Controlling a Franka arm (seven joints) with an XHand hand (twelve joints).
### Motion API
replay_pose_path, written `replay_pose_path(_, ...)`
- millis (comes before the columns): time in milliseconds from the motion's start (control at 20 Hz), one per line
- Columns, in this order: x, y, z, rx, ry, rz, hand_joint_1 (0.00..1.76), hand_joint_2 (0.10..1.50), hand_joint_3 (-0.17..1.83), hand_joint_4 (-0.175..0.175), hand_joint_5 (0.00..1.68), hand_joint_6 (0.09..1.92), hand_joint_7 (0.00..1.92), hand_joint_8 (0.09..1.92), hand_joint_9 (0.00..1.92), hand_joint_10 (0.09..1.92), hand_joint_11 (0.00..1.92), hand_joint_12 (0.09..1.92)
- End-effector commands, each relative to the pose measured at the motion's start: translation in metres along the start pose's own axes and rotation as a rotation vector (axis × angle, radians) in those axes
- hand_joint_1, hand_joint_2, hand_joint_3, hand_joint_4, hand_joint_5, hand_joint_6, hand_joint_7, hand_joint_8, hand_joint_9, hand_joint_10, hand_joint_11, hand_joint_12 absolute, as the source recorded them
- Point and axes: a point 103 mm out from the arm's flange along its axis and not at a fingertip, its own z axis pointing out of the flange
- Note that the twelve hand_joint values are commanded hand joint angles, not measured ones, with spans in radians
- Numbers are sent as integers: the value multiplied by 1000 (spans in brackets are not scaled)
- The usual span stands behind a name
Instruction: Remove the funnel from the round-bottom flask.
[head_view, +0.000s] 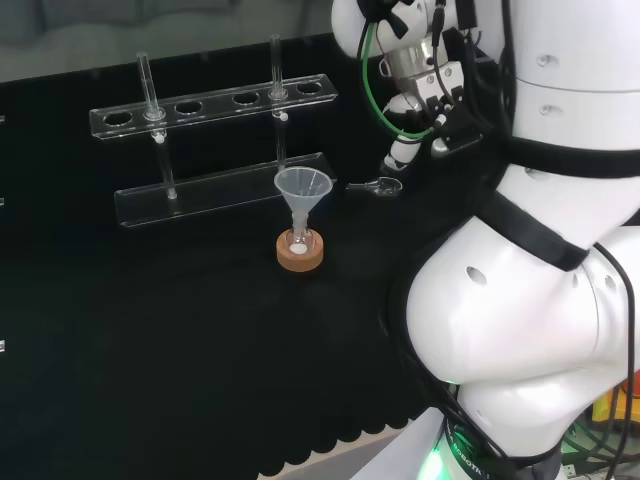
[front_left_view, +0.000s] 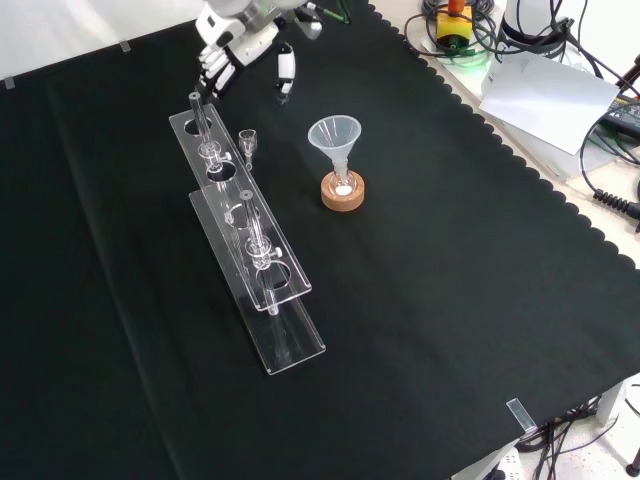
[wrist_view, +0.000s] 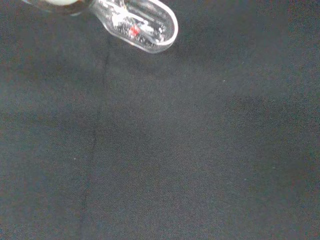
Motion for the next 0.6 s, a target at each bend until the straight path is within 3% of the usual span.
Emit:
replay_pose_path(50,6,-44,-17,-19,-13,32,706,693,429,-51,259,87,0,360,91,749,0,1352)
replay_pose_path(600,30,-104,-36,-26,-9,20,691,701,425,-53,292,87,6,576,141,739,0,1392)
